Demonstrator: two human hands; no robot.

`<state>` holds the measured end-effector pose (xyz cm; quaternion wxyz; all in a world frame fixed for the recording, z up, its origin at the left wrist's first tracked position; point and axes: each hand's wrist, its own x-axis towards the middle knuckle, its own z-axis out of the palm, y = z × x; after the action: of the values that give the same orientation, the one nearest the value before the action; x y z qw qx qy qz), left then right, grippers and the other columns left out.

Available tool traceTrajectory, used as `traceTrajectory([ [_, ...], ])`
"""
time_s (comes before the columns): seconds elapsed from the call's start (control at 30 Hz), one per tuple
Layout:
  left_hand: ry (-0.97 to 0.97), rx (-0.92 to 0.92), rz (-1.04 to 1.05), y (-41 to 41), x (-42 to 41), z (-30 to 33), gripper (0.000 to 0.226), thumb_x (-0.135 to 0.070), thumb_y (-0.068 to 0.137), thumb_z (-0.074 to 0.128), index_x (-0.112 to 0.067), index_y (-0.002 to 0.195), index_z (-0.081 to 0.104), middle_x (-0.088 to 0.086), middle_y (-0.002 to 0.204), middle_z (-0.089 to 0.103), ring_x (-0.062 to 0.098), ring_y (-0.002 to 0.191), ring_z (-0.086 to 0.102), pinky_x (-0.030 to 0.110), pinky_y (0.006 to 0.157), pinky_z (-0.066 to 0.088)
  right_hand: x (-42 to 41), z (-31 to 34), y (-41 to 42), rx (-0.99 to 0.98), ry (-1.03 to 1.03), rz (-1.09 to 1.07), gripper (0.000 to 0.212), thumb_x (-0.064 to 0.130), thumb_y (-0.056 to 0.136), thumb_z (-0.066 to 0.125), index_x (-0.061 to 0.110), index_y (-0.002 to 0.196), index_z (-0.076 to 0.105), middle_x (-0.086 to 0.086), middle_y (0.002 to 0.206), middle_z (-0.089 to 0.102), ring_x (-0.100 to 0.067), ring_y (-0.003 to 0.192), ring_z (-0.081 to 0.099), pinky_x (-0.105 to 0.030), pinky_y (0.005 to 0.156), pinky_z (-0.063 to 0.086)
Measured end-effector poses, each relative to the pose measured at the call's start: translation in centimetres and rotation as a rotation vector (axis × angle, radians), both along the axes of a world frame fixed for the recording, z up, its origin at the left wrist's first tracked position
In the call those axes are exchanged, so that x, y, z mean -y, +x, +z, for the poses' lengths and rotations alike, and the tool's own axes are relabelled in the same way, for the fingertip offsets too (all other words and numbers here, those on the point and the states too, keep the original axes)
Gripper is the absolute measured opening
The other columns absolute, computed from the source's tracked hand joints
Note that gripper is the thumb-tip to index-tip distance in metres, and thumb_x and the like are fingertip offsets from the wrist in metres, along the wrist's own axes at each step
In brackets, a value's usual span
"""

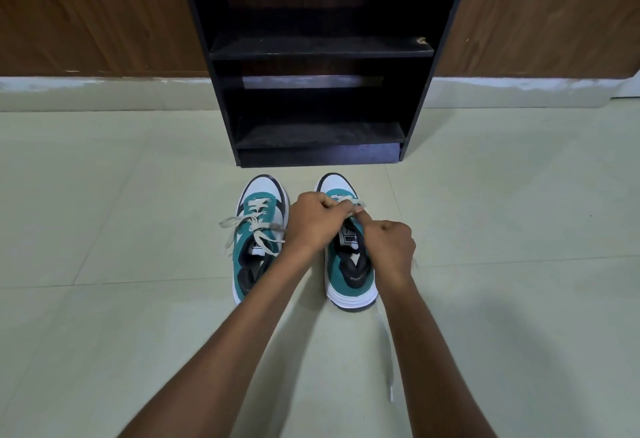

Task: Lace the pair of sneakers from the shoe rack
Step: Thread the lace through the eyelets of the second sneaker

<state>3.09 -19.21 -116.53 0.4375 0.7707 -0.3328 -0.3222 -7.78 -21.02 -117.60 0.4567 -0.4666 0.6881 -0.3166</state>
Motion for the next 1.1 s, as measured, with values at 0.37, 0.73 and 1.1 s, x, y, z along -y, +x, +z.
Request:
traceTrajectory([
  [0.37,-0.394,-0.533,0.006,0.5,-0.6,2.9,0.016,-0.014,0.096,0.051,-0.008,0.097,0.066,0.01,0.097,0.078,0.015,0.083,0.068,0.026,0.072,0.053,1.3,3.3,0.1,0.509,0.075,0.001,0.01,0.01,0.08,0.058,0.011,0.079,0.068,-0.007,0.078,0.073,-0.017,0.069,0.062,-0.029,0.056,0.038],
  [0.73,-0.593,-0.101,-0.366,1.5,-0.3,3.5,0.024,-0.018,0.106,0.051,-0.014,0.118,0.071,-0.006,0.125,0.071,0.006,0.12,0.063,0.024,0.1,0.049,1.1,7.2,0.8,0.011,-0.333,0.495,0.023,0.019,0.089,0.052,0.011,0.082,0.072,-0.007,0.077,0.074,-0.026,0.067,0.066,-0.046,0.073,0.058],
  [1.1,-0.54,0.097,-0.333,4.5,-1.1,3.4,0.021,-0.029,0.082,0.084,-0.025,0.102,0.079,0.014,0.081,0.066,0.017,0.057,0.039,0.031,0.058,0.037,1.2,6.6,0.2,0.384,-0.256,0.412,0.028,0.027,0.101,0.055,0.01,0.092,0.075,-0.009,0.069,0.071,-0.016,0.054,0.055,-0.024,0.045,0.038],
])
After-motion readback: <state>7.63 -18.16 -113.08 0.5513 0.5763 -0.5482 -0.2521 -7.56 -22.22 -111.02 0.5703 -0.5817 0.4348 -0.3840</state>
